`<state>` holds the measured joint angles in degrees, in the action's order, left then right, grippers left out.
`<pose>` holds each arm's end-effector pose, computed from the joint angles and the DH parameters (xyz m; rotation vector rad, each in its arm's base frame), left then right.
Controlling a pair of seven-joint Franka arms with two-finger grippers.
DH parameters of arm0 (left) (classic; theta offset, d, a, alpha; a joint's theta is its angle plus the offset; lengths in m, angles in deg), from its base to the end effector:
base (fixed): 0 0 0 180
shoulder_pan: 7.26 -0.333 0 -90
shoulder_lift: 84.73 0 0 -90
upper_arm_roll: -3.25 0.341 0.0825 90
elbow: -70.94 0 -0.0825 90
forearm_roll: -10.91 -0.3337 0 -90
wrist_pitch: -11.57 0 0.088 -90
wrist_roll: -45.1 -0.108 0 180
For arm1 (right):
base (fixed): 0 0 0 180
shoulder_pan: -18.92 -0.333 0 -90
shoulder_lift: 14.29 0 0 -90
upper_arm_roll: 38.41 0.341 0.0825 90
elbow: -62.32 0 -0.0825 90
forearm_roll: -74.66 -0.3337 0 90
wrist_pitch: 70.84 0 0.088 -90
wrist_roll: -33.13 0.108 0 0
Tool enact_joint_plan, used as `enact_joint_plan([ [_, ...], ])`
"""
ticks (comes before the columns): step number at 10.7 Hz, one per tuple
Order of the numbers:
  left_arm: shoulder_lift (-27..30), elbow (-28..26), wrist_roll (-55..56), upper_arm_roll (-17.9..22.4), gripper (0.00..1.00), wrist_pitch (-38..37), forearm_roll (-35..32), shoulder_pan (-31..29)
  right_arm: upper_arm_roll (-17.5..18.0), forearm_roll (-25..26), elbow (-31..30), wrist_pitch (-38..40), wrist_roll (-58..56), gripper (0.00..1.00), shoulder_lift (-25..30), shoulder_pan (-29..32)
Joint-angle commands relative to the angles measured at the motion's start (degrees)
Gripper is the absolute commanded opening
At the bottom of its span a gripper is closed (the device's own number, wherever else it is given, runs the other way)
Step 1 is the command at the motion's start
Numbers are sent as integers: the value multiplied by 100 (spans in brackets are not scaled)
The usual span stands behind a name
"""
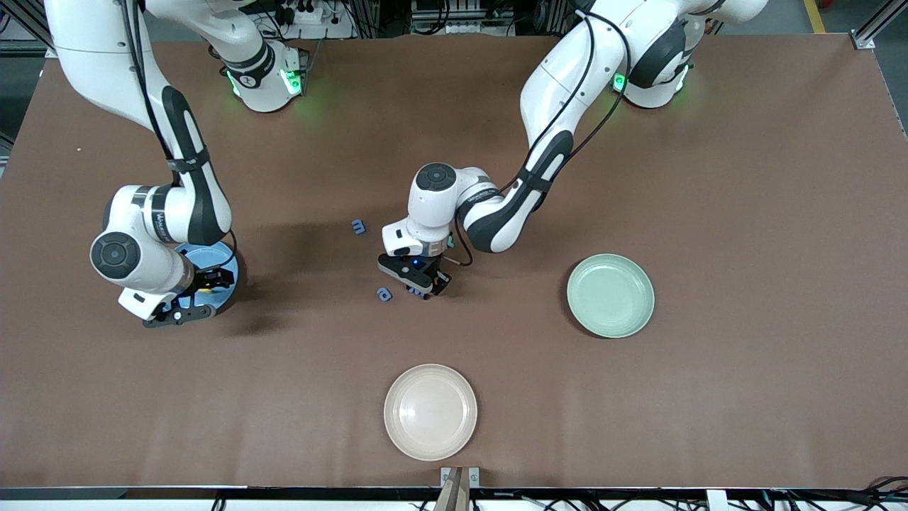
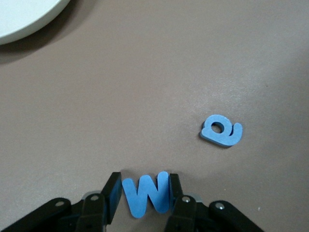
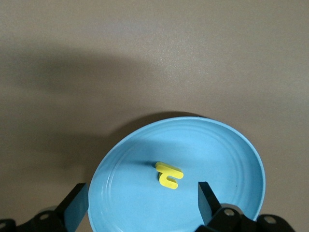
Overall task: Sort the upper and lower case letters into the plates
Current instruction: 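Carry the W onto the green plate with the left gripper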
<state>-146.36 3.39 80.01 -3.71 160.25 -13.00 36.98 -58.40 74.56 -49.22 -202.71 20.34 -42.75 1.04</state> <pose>0.5027 -0.5815 0.2058 2.8830 -0.7689 0.5707 0.5860 -0.0061 0.2871 2.9693 0.3204 -0.1994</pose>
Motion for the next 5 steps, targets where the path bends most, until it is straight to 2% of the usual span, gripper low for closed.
enact_joint_plan([
  [1, 2, -57, 33, 28, 42, -41, 79, -21, -4, -25, 62, 38, -56, 100, -10, -39],
  [5, 28, -65, 24, 28, 31, -76, 88, -47, 5, -51, 62, 47, -4, 100, -10, -171],
])
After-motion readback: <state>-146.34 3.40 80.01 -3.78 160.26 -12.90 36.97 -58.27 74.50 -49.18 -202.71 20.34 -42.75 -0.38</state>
